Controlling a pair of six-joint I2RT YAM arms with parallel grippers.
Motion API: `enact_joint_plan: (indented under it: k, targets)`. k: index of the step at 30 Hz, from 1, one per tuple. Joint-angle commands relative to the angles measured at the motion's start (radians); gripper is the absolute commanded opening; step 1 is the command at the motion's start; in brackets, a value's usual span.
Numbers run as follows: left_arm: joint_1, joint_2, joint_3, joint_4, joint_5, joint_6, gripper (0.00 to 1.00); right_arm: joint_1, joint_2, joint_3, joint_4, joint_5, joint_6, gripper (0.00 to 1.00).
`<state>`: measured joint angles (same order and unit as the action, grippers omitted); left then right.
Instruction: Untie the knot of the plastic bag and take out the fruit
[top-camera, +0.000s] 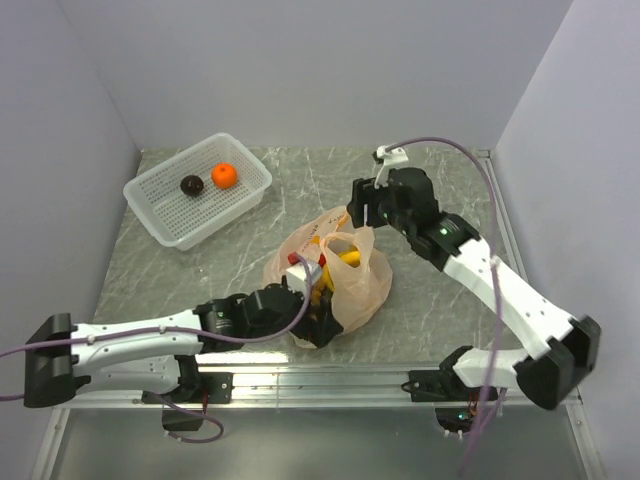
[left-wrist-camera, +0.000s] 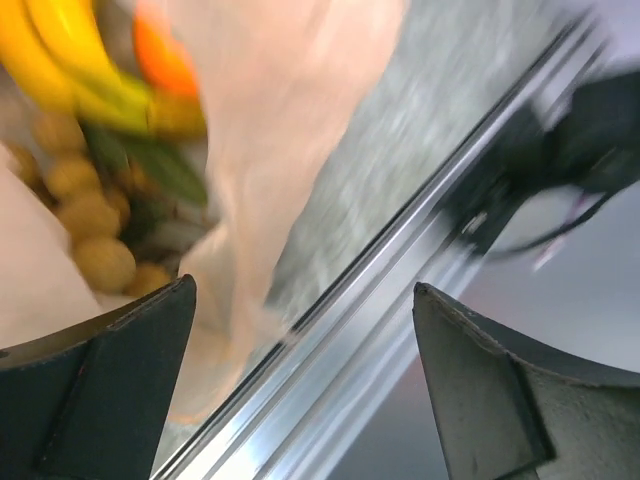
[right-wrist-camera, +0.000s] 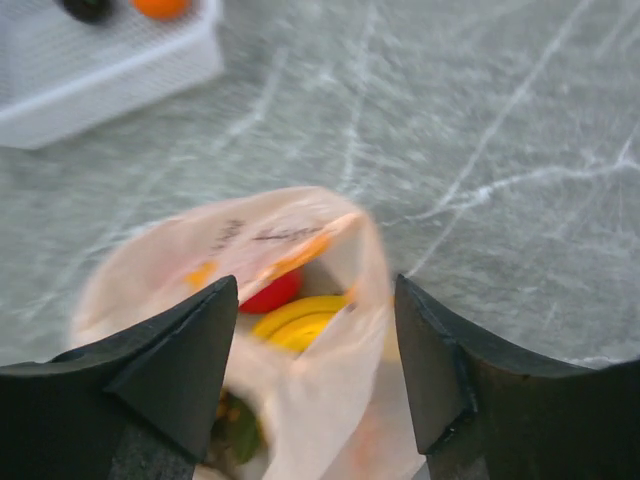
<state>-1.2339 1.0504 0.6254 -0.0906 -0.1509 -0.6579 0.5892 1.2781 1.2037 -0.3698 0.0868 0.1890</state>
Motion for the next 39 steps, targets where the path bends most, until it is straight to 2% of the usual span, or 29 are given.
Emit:
enact_joint_plan:
  k: [1,3,7,11,13,16,17,19,23,24,26,29,33,36,37,39]
  targets:
    - [-0.006,-0.070,0.076,-0.055,-0.131,-0.063,0.96,0.092,-0.092,-0.006,-0.067,0.080,0.047,0.72]
    - [-0.006,-0.092,0.092,-0.081,-0.173,-0.089,0.94,0.145,-0.114,-0.027,-0.092,0.125,0.088,0.72]
    - [-0.004,-0.081,0.102,-0.182,-0.362,-0.158,0.90,0.265,-0.099,-0.079,-0.138,0.244,0.188,0.75]
    - [-0.003,-0.018,0.106,-0.273,-0.501,-0.270,0.90,0.317,-0.074,-0.192,-0.141,0.290,0.263,0.77]
    - [0.001,0.008,0.103,-0.322,-0.556,-0.321,0.89,0.328,-0.068,-0.237,-0.147,0.339,0.320,0.74]
    - [0.025,0.049,0.094,-0.414,-0.625,-0.405,0.87,0.327,-0.103,-0.343,-0.161,0.431,0.401,0.56]
    - [0.043,0.053,0.079,-0.425,-0.634,-0.428,0.86,0.321,-0.121,-0.390,-0.165,0.447,0.417,0.40]
    - [0.069,0.031,0.054,-0.403,-0.613,-0.422,0.84,0.273,-0.186,-0.440,-0.135,0.424,0.431,0.22]
    - [0.161,-0.013,-0.038,-0.299,-0.526,-0.387,0.75,0.149,-0.285,-0.574,-0.074,0.341,0.434,0.00]
    - [0.178,-0.021,-0.047,-0.284,-0.497,-0.385,0.70,0.099,-0.296,-0.592,-0.066,0.324,0.435,0.00]
    - [0.204,-0.047,-0.075,-0.273,-0.484,-0.381,0.70,0.049,-0.316,-0.645,-0.023,0.272,0.435,0.00]
    - [0.226,-0.064,-0.101,-0.219,-0.437,-0.344,0.70,-0.025,-0.284,-0.697,0.066,0.158,0.432,0.00]
    - [0.244,-0.038,-0.107,-0.143,-0.380,-0.281,0.76,-0.046,-0.194,-0.713,0.163,0.068,0.437,0.04]
    - [0.246,-0.013,-0.056,-0.132,-0.334,-0.218,0.84,-0.023,-0.209,-0.687,0.169,0.053,0.399,0.30]
    - [0.244,-0.012,-0.043,-0.130,-0.317,-0.201,0.86,-0.008,-0.226,-0.675,0.155,0.066,0.383,0.44]
    - [0.244,-0.027,-0.007,-0.133,-0.260,-0.149,0.92,0.037,-0.285,-0.624,0.085,0.108,0.328,0.55]
